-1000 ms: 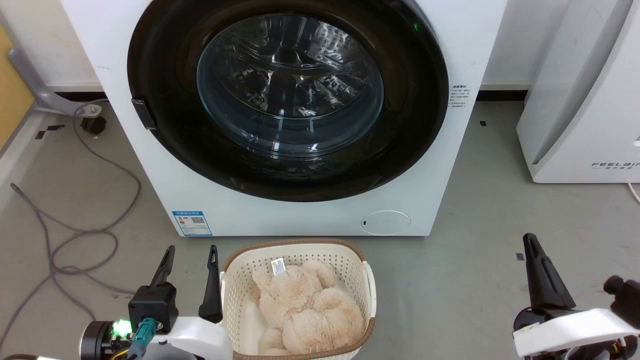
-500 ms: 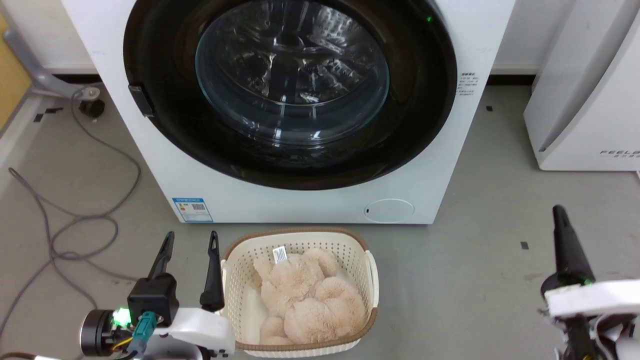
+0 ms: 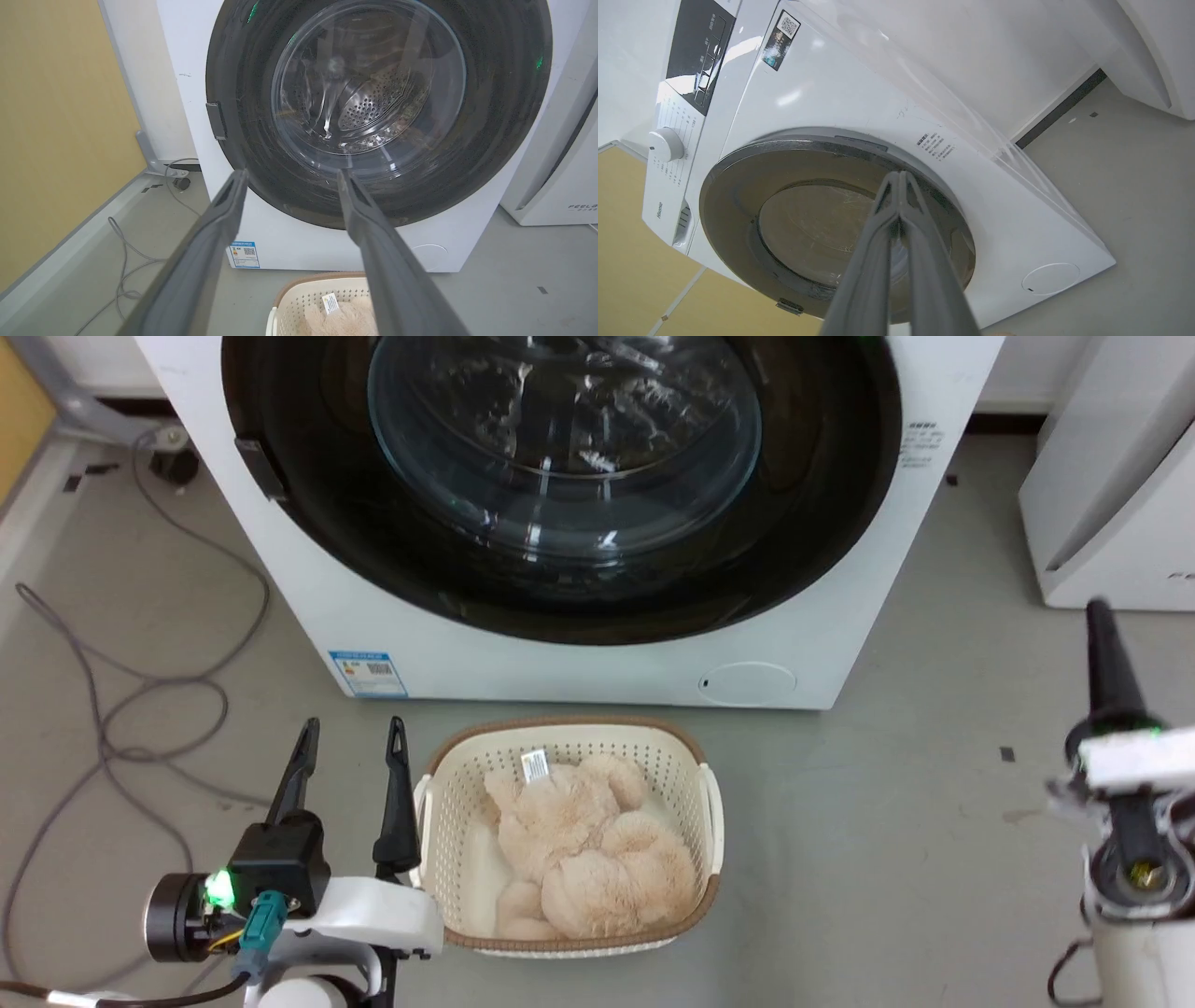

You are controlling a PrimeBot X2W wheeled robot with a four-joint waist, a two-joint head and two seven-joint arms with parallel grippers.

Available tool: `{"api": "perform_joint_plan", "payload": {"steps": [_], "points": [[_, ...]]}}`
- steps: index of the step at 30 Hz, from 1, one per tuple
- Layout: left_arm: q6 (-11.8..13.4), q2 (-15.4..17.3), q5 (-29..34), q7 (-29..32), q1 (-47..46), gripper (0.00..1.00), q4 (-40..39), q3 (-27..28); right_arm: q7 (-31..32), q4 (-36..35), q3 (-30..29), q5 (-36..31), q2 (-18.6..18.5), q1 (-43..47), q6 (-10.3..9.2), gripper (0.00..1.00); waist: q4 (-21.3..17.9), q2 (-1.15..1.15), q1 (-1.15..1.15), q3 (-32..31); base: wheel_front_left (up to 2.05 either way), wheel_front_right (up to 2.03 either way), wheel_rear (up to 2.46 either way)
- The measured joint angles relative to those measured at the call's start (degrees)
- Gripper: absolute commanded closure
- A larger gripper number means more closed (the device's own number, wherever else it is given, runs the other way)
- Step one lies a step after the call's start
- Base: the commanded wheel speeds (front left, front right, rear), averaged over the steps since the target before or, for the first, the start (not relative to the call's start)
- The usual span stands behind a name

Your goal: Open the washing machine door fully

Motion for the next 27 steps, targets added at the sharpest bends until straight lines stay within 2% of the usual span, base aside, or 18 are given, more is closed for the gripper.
{"api": "perform_joint_plan", "payload": {"steps": [15, 27], "points": [[1.51, 0.0, -0.53, -1.74, -4.26, 0.0, -1.68, -1.56, 0.46, 12.02, 2.21, 6.42, -4.22, -19.53, 0.0, 1.0, 2.07, 0.0, 0.0, 6.47, 0.0, 0.0, 0.0], [3.02, -0.01, -1.02, -3.26, -7.08, 0.0, -2.78, -2.56, 1.8, 23.02, 8.5, 9.24, -7.49, -36.27, 0.0, 1.0, 4.25, 0.0, 0.01, 12.15, 0.0, 0.0, 0.0]]}}
